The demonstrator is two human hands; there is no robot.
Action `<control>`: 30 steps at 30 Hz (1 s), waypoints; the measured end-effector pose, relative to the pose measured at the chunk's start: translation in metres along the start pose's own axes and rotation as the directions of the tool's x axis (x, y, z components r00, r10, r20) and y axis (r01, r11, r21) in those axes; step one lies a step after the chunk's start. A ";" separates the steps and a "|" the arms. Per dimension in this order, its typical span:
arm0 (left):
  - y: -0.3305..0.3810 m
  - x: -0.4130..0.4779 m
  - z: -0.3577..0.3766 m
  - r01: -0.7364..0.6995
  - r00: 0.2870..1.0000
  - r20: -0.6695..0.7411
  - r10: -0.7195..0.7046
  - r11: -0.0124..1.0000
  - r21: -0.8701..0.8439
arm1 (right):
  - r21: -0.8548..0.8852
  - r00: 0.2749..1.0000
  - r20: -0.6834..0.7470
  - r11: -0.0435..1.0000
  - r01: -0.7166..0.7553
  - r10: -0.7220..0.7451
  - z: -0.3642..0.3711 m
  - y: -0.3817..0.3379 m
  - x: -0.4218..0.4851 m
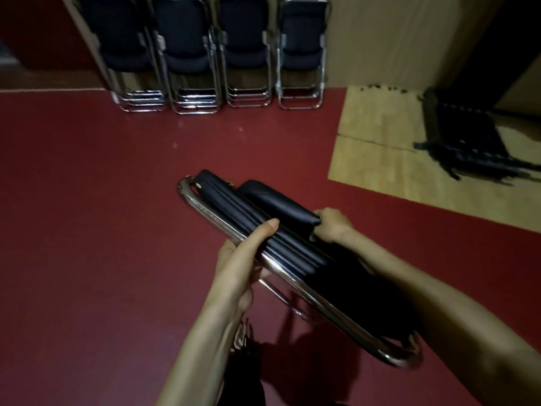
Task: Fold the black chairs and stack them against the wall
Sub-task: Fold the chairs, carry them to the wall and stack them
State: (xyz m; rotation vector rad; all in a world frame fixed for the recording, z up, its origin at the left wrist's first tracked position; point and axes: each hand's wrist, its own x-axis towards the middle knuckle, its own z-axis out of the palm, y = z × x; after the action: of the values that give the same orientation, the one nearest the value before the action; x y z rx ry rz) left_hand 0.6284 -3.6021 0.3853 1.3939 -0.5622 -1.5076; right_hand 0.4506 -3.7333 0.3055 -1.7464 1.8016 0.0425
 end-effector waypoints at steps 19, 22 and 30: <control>0.293 0.411 -0.116 -0.043 0.991 -0.131 0.027 0.992 -0.122 | 0.032 0.979 0.155 0.991 0.129 -0.132 -0.086 -0.318 0.445; 0.328 0.472 -0.129 -0.027 0.993 -0.115 0.011 0.991 -0.133 | 0.027 0.974 0.182 0.991 0.129 -0.132 -0.100 -0.357 0.507; 0.422 0.672 -0.165 0.039 0.994 -0.096 -0.054 0.987 -0.154 | 0.012 0.971 0.211 0.993 0.114 -0.114 -0.138 -0.444 0.702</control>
State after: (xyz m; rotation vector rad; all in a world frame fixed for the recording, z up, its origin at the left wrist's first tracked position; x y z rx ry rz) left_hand 1.0088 -4.3175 0.3757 1.3634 -0.3479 -1.4765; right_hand 0.8479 -4.4748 0.2764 -1.7706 1.5472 0.1744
